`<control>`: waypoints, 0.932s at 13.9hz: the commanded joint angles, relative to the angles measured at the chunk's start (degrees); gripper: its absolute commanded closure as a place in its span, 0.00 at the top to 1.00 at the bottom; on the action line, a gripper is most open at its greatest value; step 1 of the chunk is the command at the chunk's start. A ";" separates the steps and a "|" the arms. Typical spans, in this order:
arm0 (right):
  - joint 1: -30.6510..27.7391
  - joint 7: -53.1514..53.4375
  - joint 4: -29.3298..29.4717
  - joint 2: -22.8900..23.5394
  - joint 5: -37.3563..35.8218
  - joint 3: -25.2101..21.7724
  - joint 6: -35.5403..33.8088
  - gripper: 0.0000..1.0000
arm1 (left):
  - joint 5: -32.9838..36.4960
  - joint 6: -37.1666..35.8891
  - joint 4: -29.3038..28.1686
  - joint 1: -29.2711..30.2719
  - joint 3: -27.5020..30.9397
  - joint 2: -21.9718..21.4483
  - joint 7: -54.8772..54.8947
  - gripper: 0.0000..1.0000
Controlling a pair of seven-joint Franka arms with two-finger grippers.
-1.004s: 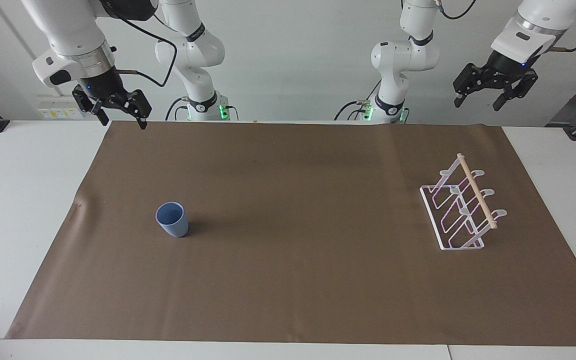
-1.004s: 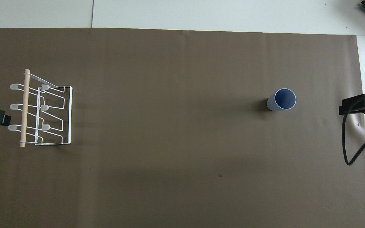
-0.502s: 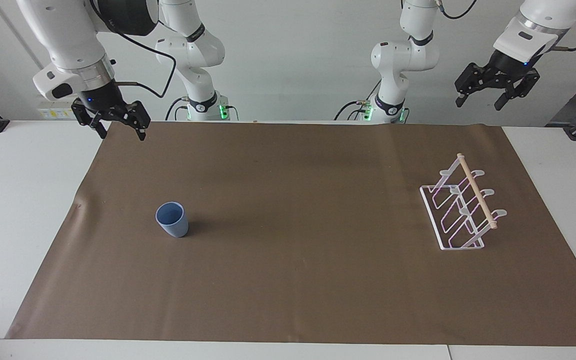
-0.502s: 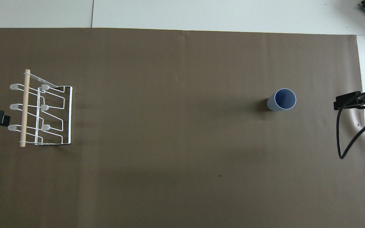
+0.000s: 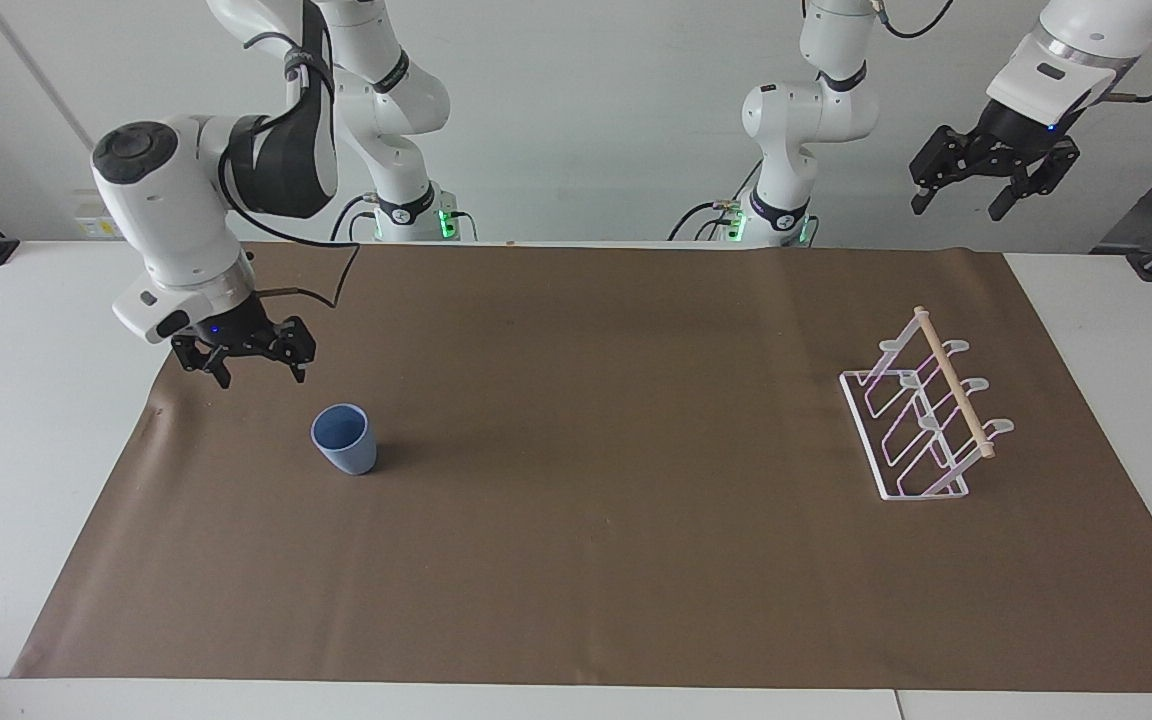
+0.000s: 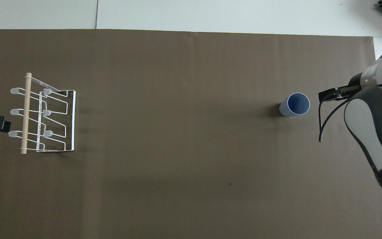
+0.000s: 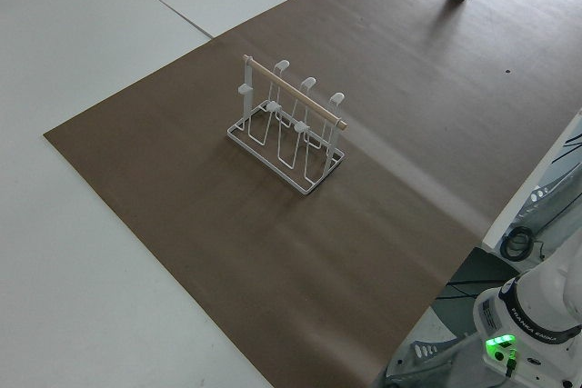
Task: Hang cup on cup holder
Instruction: 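Reach the right gripper to the blue cup's rim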
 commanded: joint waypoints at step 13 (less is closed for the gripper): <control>-0.44 -11.59 -6.38 5.61 6.38 0.39 12.73 0.59 | 1.00 -0.61 -1.21 0.45 -0.36 -1.25 -0.30 1.00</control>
